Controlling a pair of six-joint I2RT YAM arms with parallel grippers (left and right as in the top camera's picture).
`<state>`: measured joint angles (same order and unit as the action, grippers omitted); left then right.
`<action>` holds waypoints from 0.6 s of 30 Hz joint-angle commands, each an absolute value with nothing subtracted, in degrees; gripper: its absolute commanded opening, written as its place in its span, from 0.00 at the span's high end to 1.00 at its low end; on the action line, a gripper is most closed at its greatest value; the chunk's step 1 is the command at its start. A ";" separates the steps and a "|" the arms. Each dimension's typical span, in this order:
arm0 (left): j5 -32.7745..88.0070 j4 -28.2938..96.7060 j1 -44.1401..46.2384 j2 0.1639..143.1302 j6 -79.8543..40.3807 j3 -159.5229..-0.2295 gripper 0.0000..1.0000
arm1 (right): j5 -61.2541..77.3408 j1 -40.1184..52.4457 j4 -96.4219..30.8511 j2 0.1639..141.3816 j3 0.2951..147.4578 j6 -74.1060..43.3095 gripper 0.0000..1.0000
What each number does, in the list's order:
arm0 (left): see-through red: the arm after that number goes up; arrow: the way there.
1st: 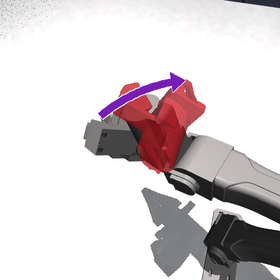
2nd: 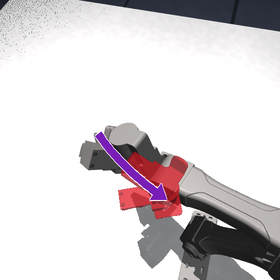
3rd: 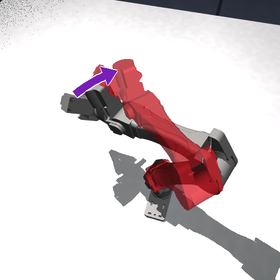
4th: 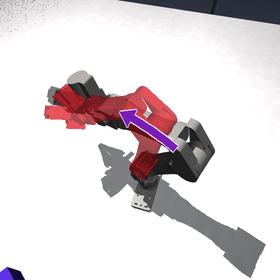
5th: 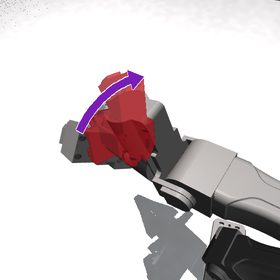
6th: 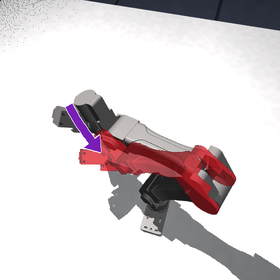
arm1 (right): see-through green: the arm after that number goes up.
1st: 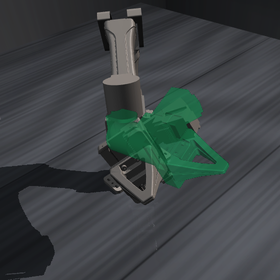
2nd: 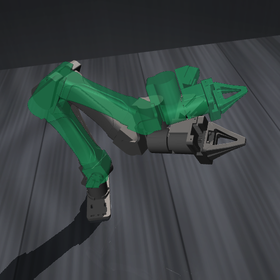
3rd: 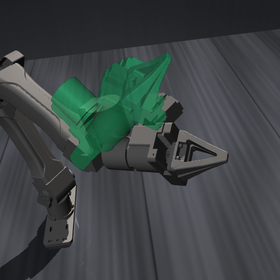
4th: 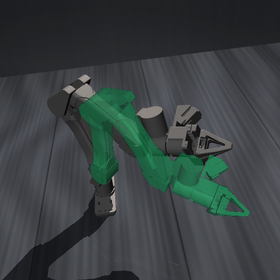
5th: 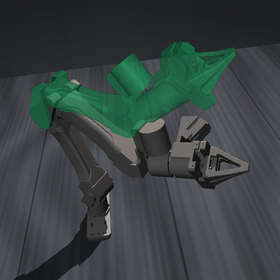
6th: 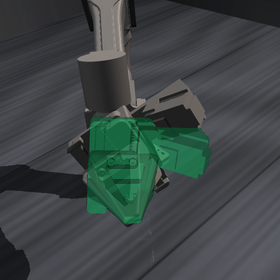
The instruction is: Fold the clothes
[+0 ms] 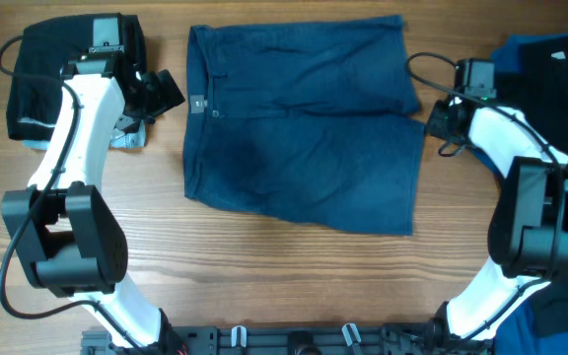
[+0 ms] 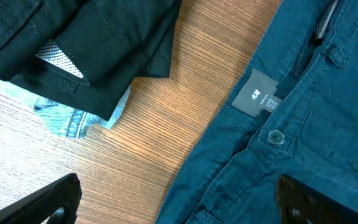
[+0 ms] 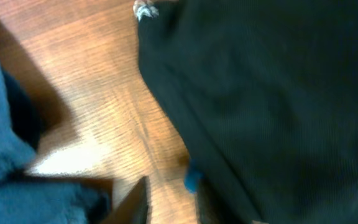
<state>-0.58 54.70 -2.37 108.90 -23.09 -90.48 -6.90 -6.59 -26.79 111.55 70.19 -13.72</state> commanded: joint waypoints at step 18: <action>11.99 51.99 1.02 109.62 -18.24 -80.66 0.38 | 13.80 -8.43 -43.09 106.72 63.40 -15.84 0.43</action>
<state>10.63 55.77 0.01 108.90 -19.97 -85.69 10.28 -8.69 -43.51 107.28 64.40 -15.79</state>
